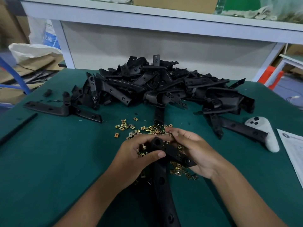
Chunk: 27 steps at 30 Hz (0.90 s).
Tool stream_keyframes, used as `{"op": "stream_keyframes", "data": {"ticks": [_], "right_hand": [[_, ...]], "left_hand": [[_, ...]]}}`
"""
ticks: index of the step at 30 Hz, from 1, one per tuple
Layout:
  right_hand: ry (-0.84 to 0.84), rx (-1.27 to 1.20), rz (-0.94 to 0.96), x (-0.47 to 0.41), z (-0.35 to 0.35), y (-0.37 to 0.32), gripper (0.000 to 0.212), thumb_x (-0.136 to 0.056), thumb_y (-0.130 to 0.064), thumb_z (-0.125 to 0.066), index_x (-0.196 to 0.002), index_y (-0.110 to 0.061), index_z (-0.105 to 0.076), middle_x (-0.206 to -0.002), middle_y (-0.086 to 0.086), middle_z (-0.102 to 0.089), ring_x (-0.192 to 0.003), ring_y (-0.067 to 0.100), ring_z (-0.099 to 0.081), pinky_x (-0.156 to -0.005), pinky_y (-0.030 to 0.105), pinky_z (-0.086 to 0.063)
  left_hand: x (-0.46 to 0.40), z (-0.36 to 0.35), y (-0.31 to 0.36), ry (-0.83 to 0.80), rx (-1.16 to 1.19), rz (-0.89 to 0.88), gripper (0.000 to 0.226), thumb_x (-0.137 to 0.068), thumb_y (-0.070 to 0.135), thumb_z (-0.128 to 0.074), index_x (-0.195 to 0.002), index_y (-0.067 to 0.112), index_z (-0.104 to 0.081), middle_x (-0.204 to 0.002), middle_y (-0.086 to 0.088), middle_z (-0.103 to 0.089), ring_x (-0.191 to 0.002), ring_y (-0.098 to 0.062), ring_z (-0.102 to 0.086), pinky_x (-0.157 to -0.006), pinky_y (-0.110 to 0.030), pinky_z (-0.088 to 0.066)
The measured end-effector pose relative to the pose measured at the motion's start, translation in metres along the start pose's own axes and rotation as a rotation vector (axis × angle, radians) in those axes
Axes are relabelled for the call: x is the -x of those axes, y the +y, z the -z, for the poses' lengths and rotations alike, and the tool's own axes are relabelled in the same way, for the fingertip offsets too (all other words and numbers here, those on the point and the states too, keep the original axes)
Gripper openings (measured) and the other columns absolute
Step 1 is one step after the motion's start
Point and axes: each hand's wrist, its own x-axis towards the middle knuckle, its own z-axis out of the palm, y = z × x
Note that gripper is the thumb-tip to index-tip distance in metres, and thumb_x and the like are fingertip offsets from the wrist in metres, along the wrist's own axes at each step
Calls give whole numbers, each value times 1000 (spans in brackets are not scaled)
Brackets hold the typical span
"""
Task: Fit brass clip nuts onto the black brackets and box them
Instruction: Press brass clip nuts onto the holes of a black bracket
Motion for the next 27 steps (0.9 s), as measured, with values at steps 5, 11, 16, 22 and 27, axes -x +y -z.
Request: {"op": "stream_keyframes", "data": {"ticks": [5, 11, 16, 22, 27], "right_hand": [[-10, 80, 17, 3, -3, -3, 14, -90, -24, -65, -99, -21, -76, -98, 6, -74, -84, 17, -70, -72, 29, -60], [27, 167, 62, 5, -8, -2, 13, -80, -25, -74, -91, -22, -80, -87, -1, -75, -81, 13, -72, -68, 23, -57], [77, 219, 51, 6, -10, -3, 23, -71, -32, -82, -90, -19, -81, -93, 9, -76, -82, 20, -74, -68, 26, -59], [80, 222, 71, 7, -10, -4, 23, -66, -33, -84, -84, -18, -81, -89, 8, -77, -79, 19, -74, -70, 26, -60], [103, 248, 75, 7, -11, -2, 26, -66, -37, -85, -83, -19, -82, -86, 6, -77, -78, 17, -73, -70, 25, -59]], "left_hand": [[-1, -2, -1, 37, 20, 37, 34, -78, 37, -76, -112, 45, -72, -110, 17, -74, -109, 0, -67, -86, -12, -52], [-1, -1, -4, 53, 4, 60, 33, -76, 43, -85, -105, 45, -68, -105, 13, -74, -107, -4, -67, -86, -21, -57], [0, -1, -4, 45, 37, 57, 32, -74, 45, -81, -104, 43, -68, -101, 9, -76, -105, -8, -70, -86, -25, -58], [-1, -2, -3, 48, 43, 40, 29, -76, 42, -81, -102, 43, -69, -101, 10, -76, -105, -8, -70, -84, -21, -57], [0, 0, -4, 47, 47, 44, 28, -77, 37, -83, -101, 40, -69, -103, 9, -76, -106, -9, -70, -85, -19, -55]]}}
